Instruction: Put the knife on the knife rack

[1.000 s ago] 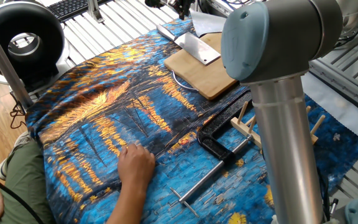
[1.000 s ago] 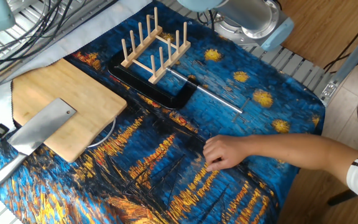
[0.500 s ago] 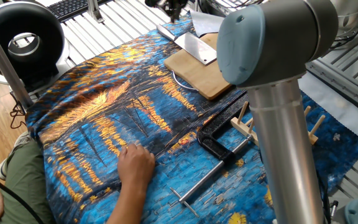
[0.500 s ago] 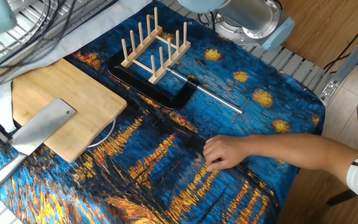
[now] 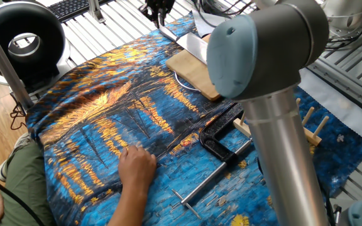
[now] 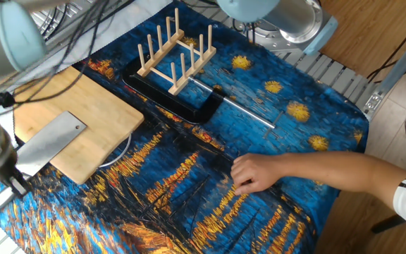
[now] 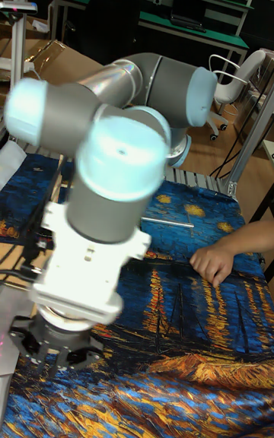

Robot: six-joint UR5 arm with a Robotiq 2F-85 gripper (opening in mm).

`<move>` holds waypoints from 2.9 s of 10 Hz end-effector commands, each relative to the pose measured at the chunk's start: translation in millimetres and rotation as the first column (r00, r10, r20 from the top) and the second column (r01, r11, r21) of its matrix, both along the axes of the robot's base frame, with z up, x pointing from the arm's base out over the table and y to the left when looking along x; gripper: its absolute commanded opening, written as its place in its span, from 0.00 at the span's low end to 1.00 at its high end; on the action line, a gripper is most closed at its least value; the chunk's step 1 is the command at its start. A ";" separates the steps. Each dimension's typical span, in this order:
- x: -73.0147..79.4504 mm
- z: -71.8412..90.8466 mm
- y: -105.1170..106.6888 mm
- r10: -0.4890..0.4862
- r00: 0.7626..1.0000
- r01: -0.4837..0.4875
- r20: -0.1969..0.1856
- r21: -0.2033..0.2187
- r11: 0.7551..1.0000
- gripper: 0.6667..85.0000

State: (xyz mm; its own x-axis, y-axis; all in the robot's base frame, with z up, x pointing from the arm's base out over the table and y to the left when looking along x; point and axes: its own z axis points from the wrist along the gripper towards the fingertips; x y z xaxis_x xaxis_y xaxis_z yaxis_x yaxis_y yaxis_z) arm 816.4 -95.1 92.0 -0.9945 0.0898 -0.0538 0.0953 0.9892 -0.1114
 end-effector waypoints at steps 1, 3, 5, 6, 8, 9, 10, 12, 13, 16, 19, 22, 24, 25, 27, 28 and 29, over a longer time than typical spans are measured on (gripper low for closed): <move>1.3 2.4 -8.5 0.015 1.000 -0.016 -0.011 -0.099 0.995 0.27; 0.8 11.1 -39.2 0.067 0.997 -0.073 -0.034 -0.221 0.972 0.27; 1.6 11.4 -39.9 0.068 0.997 -0.074 -0.031 -0.225 0.972 0.27; 3.2 10.1 -36.1 0.067 0.998 -0.070 -0.023 -0.210 0.975 0.27; 3.2 6.3 -24.0 0.063 0.998 -0.065 -0.018 -0.162 0.985 0.27; 3.2 2.6 -8.9 0.066 0.998 -0.067 -0.015 -0.103 0.992 0.27; 3.2 -0.7 8.7 0.071 0.997 -0.071 -0.011 -0.034 0.997 0.27; 8.7 -2.4 26.2 0.098 0.995 -0.098 0.013 0.030 0.995 0.28; 11.1 -2.2 25.8 0.103 0.994 -0.104 0.021 0.027 0.994 0.28; 9.9 -2.1 23.8 0.103 0.995 -0.103 0.016 0.020 0.994 0.26; -2.0 -3.2 30.1 0.093 0.995 -0.092 -0.027 0.049 0.995 0.31; -11.2 -3.3 31.7 0.097 0.993 -0.093 -0.062 0.059 0.994 0.37; -12.0 -16.5 26.3 0.095 0.993 -0.092 -0.077 0.039 0.995 0.37; -14.5 -21.9 22.9 0.097 0.992 -0.095 -0.079 0.027 0.995 0.37; -16.4 -27.0 16.1 0.108 0.991 -0.107 -0.081 0.022 0.994 0.37; -16.9 -31.2 10.6 0.113 0.991 -0.112 -0.075 0.011 0.994 0.37; -19.2 -33.6 6.1 0.117 0.991 -0.117 -0.066 0.009 0.993 0.37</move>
